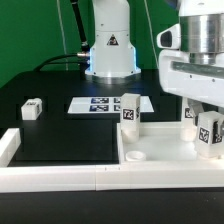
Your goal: Assemble square table
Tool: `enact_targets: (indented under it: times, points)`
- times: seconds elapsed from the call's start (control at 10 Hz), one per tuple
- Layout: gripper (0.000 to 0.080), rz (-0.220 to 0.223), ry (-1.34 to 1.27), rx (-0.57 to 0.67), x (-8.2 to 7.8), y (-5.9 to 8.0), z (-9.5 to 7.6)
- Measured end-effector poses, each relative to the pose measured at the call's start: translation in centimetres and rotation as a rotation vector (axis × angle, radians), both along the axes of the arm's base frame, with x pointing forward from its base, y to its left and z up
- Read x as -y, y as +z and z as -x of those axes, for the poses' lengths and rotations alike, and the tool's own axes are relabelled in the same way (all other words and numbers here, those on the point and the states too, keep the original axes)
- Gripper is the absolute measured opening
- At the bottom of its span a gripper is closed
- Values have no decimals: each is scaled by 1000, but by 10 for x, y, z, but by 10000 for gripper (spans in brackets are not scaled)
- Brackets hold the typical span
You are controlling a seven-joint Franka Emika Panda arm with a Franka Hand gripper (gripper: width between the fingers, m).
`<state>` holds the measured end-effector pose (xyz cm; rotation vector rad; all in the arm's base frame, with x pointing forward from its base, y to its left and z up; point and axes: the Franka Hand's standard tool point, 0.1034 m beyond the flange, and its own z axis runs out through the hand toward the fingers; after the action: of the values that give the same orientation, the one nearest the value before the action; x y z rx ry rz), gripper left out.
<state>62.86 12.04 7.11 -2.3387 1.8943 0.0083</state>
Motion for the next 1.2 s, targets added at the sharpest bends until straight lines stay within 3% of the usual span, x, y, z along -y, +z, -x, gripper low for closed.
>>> enact_targets:
  times: [0.1, 0.3, 0.4, 0.5, 0.7, 1.1, 1.2]
  points:
    - [291, -30, -106, 0, 3, -1, 0]
    - [291, -43, -217, 0, 3, -2, 0]
    - [404, -42, -217, -1, 3, -3, 0]
    - [404, -25, -116, 21, 4, -3, -1]
    - [626, 13, 179, 69, 3, -3, -2]
    - [648, 43, 454, 99, 4, -3, -2]
    - [649, 96, 699, 137, 7, -2, -5]
